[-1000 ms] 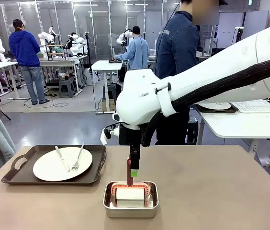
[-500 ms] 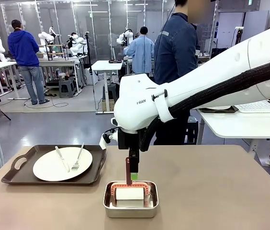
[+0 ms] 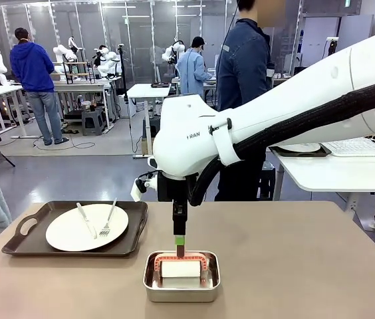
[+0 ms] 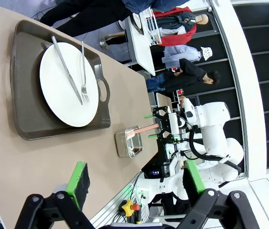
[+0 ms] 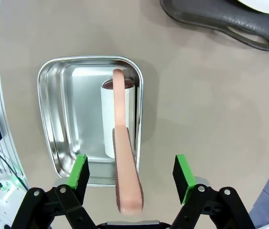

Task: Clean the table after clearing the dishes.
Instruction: When the left (or right) Handle tray is removed, use the left hand (or right hand) to clean the left (or right) side of the table with the Lint Roller.

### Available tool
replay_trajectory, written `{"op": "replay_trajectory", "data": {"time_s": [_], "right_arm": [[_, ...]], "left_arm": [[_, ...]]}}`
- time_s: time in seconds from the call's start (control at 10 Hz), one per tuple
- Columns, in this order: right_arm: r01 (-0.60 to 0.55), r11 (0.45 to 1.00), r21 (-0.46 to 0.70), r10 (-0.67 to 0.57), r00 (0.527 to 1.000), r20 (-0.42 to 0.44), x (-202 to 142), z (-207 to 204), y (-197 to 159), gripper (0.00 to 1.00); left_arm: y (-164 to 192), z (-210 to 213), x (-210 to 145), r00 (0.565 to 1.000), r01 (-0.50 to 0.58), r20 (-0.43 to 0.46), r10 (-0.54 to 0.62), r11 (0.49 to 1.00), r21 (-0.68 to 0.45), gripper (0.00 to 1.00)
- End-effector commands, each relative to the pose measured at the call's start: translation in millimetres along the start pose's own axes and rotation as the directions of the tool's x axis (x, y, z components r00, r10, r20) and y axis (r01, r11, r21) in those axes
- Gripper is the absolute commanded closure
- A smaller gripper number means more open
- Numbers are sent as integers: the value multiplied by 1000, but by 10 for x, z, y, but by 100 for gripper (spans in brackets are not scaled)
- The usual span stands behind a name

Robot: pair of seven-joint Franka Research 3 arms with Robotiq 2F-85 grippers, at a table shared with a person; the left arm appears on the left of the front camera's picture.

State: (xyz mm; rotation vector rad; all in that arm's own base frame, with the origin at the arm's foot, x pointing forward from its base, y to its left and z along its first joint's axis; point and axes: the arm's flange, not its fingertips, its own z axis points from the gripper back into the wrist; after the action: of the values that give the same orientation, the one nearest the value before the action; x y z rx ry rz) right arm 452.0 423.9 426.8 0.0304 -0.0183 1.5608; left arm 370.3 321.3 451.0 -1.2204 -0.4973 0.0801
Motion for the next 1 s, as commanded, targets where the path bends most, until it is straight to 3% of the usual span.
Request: {"op": "replay_trajectory", "data": {"time_s": [0.0, 0.1, 0.3, 0.6, 0.9], "right_arm": [[12, 1000, -22, -11, 1000, 1, -17, 76, 67, 17], [5, 1000, -6, -5, 1000, -11, -3, 41, 60, 15], [24, 1000, -2, -24, 1000, -2, -25, 24, 19, 26], [14, 1000, 11, -14, 1000, 0, -25, -5, 18, 100], [9, 1000, 20, -9, 1000, -1, -16, -22, 17, 100]], "left_arm": [[-7, 29, -12, 1000, 1, 2, -1, 1000, 3, 0], [-7, 29, -12, 1000, 1, 2, -1, 1000, 3, 0], [-7, 29, -12, 1000, 1, 2, -1, 1000, 3, 0], [-7, 29, -12, 1000, 1, 2, -1, 1000, 3, 0], [-7, 29, -12, 1000, 1, 2, -1, 1000, 3, 0]]}}
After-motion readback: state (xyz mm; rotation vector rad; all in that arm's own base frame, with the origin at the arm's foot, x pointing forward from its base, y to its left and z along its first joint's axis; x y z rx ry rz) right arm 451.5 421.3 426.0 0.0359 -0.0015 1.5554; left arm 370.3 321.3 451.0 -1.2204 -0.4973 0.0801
